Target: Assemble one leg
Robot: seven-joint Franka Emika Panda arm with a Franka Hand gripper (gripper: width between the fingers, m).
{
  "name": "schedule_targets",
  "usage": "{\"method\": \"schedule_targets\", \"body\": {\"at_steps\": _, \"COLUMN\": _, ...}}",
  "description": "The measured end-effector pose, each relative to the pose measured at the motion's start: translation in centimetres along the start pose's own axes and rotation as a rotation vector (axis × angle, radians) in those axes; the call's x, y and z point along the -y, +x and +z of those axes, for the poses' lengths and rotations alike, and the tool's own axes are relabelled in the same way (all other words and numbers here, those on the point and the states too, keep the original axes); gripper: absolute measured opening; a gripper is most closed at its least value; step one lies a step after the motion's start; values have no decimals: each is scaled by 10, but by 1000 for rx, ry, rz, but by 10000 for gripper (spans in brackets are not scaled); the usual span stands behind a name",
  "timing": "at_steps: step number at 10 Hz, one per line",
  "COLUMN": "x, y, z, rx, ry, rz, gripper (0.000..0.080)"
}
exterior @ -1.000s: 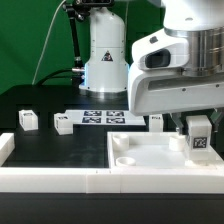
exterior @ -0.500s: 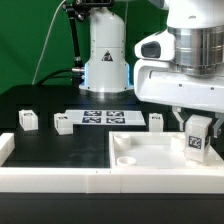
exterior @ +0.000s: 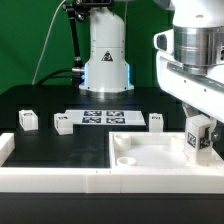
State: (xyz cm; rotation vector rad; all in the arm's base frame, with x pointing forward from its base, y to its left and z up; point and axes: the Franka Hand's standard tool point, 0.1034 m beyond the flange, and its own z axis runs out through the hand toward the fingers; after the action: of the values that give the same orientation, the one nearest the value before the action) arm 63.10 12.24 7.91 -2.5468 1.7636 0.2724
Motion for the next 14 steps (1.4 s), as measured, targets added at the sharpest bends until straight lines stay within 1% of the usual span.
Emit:
{"method": "schedule_targets", "body": {"at_steps": 1, "x": 0, "y": -1, "z": 0, "rx": 8, "ry": 2, "rz": 53, "gripper": 347}}
{"method": "schedule_targets", "body": {"at_steps": 2, "x": 0, "y": -2, "z": 1, "rx": 12, "ry": 3, "rz": 16, "gripper": 484}}
{"method": "schedule_targets", "body": {"at_steps": 3, "x": 1, "y": -2, "z": 1, "rx": 16, "ry": 4, "rz": 9, "gripper": 484}}
{"method": "schedule_targets", "body": {"at_steps": 4, "x": 0, "y": -2, "z": 1, "rx": 16, "ry": 3, "rz": -46, "gripper": 612}}
{"method": "schedule_targets", "body": {"at_steps": 5, "x": 0, "y": -2, "z": 1, "rx": 15, "ry": 3, "rz": -194, "gripper": 638}}
{"method": "schedule_targets", "body": {"at_steps": 8, "x": -1, "y": 3, "z": 1, "rx": 14, "ry": 8, "rz": -609, "gripper": 647}}
{"method": "schedule_targets", "body": {"at_steps": 12, "x": -1, "y": 5, "z": 0, "rx": 9, "ry": 9, "rz": -1040, "gripper": 649}}
{"method": "schedule_targets", "body": {"at_steps": 14, "x": 0, "y": 3, "z": -1, "rx": 2, "ry": 3, "rz": -1198, "gripper": 649}}
